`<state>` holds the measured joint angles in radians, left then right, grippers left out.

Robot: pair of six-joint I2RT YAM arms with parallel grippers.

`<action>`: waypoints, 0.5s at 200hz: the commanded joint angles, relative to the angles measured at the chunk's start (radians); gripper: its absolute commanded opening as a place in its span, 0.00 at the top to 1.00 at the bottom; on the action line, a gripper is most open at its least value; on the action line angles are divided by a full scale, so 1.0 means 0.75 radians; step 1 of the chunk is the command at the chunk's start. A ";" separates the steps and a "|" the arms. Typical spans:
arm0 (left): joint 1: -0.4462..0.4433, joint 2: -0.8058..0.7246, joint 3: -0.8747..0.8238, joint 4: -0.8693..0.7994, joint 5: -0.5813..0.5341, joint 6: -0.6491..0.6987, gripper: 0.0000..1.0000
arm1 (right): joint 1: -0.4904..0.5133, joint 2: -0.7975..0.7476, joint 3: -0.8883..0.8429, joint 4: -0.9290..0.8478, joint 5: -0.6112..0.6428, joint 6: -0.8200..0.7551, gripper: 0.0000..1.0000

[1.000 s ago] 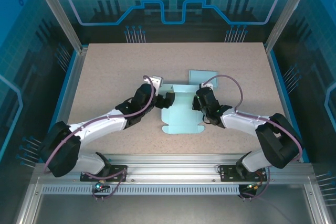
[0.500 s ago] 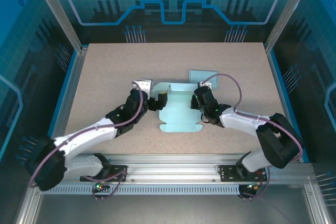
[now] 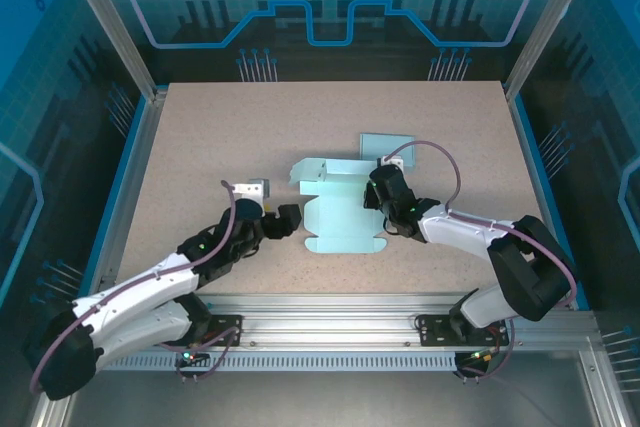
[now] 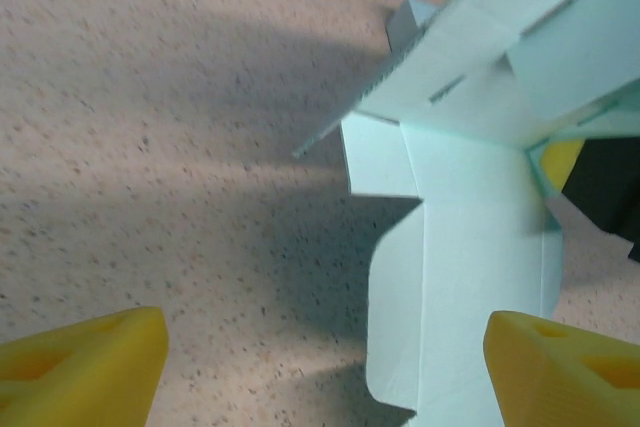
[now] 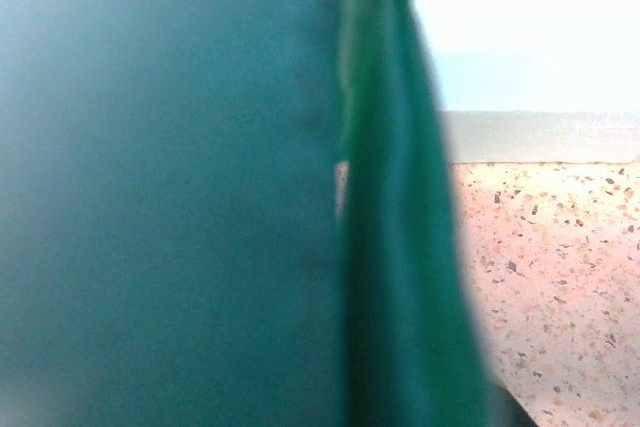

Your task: Fold the paper box

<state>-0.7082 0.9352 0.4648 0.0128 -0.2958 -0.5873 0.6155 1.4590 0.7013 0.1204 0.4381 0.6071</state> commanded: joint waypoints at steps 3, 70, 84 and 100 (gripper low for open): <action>-0.013 0.080 -0.016 0.167 0.122 -0.092 0.16 | 0.020 -0.014 0.037 -0.007 0.021 0.027 1.00; -0.011 0.412 0.134 0.345 0.175 -0.104 0.09 | 0.026 -0.013 0.040 -0.007 0.016 0.043 1.00; -0.012 0.455 0.163 0.357 0.172 -0.085 0.09 | 0.026 -0.012 0.040 -0.009 0.014 0.041 1.00; -0.011 0.484 0.185 0.381 0.162 -0.055 0.09 | 0.027 -0.009 0.040 -0.007 0.014 0.041 1.00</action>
<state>-0.7113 1.2713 0.5537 0.2306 -0.1852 -0.6525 0.6170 1.4590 0.7017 0.1196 0.4377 0.6220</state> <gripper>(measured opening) 0.911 0.107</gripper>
